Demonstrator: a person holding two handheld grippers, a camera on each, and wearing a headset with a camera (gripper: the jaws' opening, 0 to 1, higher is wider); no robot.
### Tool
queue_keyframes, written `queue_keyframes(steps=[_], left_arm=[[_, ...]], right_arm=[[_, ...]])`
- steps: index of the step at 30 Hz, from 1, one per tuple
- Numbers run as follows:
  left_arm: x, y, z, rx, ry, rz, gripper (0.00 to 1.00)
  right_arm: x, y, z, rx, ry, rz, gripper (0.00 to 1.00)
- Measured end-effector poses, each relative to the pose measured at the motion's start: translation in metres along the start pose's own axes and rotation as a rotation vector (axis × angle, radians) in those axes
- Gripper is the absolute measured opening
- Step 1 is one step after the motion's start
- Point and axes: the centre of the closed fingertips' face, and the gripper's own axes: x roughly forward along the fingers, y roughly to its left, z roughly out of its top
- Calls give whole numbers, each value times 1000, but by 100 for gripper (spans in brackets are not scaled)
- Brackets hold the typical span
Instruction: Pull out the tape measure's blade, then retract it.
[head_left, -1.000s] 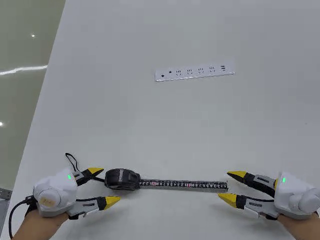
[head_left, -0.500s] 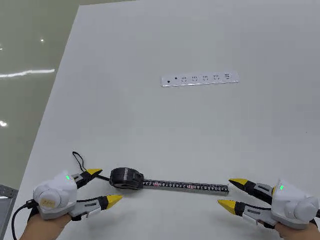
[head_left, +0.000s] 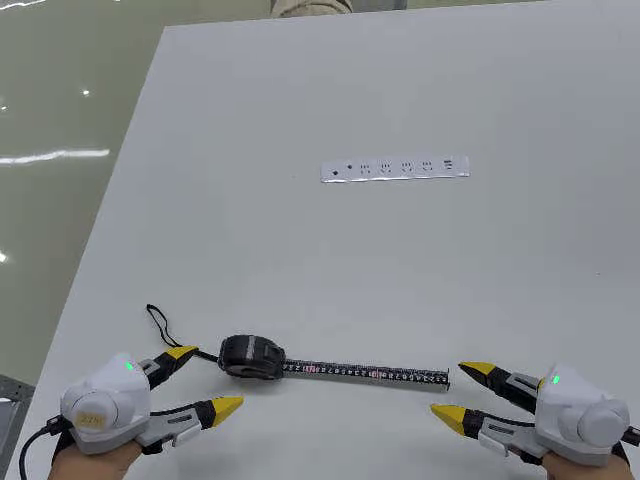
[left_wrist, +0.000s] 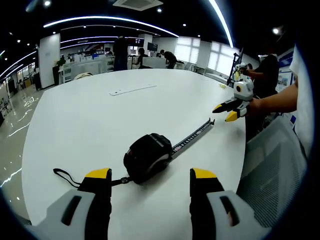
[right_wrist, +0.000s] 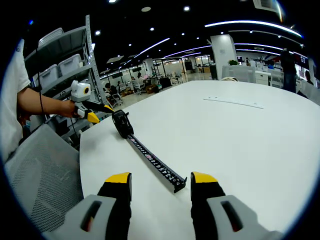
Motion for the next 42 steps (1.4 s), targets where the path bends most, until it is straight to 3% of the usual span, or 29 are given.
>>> queue_keyframes(steps=[7, 19, 42], left_arm=[[-9, -3, -2, -35, -21, 26, 62], [-26, -12, -2, -81, -58, 54, 66], [-51, -28, -21, -106, -64, 94, 72]], right_arm=[[-5, 3, 2, 8, 9, -30, 50], [-18, 13, 5, 18, -19, -65, 52], [-53, 18, 1, 8, -35, -126, 60]])
